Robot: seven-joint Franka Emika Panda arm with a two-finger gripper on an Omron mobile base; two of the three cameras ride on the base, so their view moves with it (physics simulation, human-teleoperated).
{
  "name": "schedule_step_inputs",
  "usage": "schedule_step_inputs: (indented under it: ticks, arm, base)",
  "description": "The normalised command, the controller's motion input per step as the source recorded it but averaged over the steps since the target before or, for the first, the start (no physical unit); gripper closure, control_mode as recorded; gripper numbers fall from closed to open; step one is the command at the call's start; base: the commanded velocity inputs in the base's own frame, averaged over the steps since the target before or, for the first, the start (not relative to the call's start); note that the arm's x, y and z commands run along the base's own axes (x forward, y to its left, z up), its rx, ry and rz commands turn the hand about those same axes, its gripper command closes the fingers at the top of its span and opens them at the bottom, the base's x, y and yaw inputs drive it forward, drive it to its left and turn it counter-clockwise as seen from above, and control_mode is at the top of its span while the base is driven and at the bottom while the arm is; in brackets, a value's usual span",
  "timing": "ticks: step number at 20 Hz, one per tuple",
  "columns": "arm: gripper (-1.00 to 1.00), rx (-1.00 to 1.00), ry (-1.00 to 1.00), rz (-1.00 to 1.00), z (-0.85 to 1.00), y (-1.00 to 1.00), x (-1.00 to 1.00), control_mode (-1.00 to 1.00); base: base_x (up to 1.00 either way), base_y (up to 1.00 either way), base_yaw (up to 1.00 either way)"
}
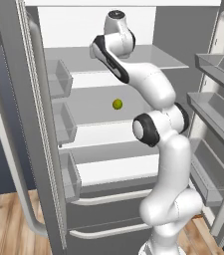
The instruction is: Pick the banana and pear from the fridge and place them on the plate next to the blender to make a fruit smoothie.
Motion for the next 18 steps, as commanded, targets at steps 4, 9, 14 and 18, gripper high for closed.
schedule_step_inputs:
  ticks: [4,9,14,18]
  arm:
    - [1.0,0.0,0.0,0.0,-0.17,-0.05,-0.84,-1.0]
    - [1.0,0.0,-0.12,0.0,-0.69,-0.11,-0.81,-1.0]
    - [1.0,0.03,-0.32,0.0,-0.86,-0.24,-0.97,-1.0]
    - [1.0,0.1,-0.31,0.0,-0.57,-0.33,-1.0,-1.0]
  base:
    - [0.0,0.0,0.0]
    - [0.0,0.0,0.0]
    - [0.0,0.0,0.0]
    - [0.0,0.0,0.0]
